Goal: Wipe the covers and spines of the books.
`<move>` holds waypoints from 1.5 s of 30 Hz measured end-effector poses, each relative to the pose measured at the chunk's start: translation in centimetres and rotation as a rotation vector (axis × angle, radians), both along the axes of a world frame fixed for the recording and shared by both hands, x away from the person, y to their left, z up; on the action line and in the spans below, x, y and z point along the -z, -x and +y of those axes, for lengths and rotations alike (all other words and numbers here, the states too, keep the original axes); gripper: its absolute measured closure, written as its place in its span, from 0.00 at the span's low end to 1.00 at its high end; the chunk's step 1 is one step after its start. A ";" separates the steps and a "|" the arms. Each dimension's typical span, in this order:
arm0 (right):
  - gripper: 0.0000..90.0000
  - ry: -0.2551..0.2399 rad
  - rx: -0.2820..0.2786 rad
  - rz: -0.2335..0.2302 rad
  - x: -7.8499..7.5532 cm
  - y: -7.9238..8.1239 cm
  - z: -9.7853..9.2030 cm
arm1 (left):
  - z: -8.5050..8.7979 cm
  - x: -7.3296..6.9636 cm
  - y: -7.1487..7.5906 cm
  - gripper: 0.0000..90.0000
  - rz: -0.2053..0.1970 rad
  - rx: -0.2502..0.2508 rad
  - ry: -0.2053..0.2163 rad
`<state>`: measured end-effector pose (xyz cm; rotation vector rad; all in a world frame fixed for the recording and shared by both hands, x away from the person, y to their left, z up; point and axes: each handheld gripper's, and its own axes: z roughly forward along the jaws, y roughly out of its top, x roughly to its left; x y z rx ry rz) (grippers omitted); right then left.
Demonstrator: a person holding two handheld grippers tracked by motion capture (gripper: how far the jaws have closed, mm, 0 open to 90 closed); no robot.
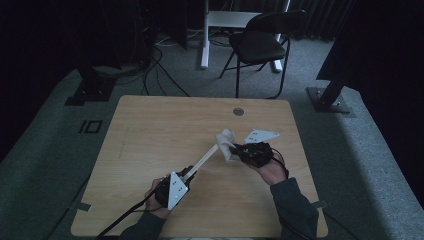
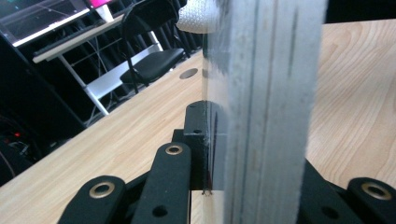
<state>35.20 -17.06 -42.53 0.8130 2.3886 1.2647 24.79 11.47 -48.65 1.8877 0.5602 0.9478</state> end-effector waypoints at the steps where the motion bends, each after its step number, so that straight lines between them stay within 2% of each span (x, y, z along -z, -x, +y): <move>1: 0.92 -0.001 0.001 0.004 0.1 0.0 0.0 | 0.0 0.0 0.0 0.88 0.006 0.003 0.004; 16: 0.92 -0.021 0.041 0.011 0.6 0.0 -0.9 | 0.7 -0.2 -0.5 0.88 0.046 0.000 0.058; 23: 0.92 -0.012 0.040 0.033 1.5 0.0 -0.9 | 1.1 -0.4 -0.7 0.88 0.065 0.003 0.089; 40: 0.92 -0.001 0.016 0.083 3.5 0.2 0.1 | 1.8 -0.8 -1.3 0.88 0.130 0.034 0.186; 45: 0.92 0.001 0.009 0.094 4.0 0.3 0.5 | 2.2 -0.9 -1.6 0.88 0.159 0.043 0.233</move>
